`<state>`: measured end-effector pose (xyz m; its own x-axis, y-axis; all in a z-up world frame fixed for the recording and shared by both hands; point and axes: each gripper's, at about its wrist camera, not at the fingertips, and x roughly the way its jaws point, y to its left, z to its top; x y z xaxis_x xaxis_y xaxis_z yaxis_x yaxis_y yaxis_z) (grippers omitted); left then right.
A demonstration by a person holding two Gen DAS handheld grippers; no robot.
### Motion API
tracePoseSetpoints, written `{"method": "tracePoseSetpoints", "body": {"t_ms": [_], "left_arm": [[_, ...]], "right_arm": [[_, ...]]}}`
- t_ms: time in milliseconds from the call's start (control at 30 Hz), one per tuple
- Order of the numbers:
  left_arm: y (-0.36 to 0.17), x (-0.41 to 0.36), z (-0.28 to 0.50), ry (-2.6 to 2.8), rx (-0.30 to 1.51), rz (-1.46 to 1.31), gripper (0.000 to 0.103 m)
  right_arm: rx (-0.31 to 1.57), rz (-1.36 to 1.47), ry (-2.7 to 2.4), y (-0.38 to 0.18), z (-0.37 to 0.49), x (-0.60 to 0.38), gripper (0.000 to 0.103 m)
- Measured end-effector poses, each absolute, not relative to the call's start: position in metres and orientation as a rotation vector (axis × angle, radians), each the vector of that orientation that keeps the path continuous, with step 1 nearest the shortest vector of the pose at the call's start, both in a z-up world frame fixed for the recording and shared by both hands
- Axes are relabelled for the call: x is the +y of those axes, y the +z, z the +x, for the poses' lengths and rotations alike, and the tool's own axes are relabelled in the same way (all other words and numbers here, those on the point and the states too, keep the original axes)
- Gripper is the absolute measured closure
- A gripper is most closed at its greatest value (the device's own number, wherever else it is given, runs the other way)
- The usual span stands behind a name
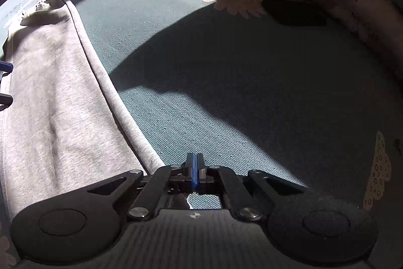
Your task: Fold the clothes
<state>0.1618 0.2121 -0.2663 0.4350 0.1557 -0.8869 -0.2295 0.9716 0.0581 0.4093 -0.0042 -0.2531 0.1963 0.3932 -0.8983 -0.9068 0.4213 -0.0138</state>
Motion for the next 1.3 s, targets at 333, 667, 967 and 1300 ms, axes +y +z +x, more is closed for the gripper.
{"method": "tracePoseSetpoints", "body": {"t_ms": [333,667,967,1300], "left_arm": [[-0.274,0.201,0.168,0.179,1.106,-0.062,0.033],[-0.253,0.21,0.16,0.15,1.066,-0.12,0.033],[-0.27,0.217,0.162,0.159,1.151,-0.108,0.032],[-0.256,0.282,0.179,0.337,0.962,-0.09,0.032]], "right_arm": [[1.008,-0.614,1.219,-0.264,0.393,0.047,0.072],[0.912,-0.697,1.22,-0.234,0.38,0.055,0.096],[0.858,-0.611,1.169,-0.228,0.356,0.064,0.067],[0.911,-0.644,1.261,-0.26,0.304,0.099,0.065]]}}
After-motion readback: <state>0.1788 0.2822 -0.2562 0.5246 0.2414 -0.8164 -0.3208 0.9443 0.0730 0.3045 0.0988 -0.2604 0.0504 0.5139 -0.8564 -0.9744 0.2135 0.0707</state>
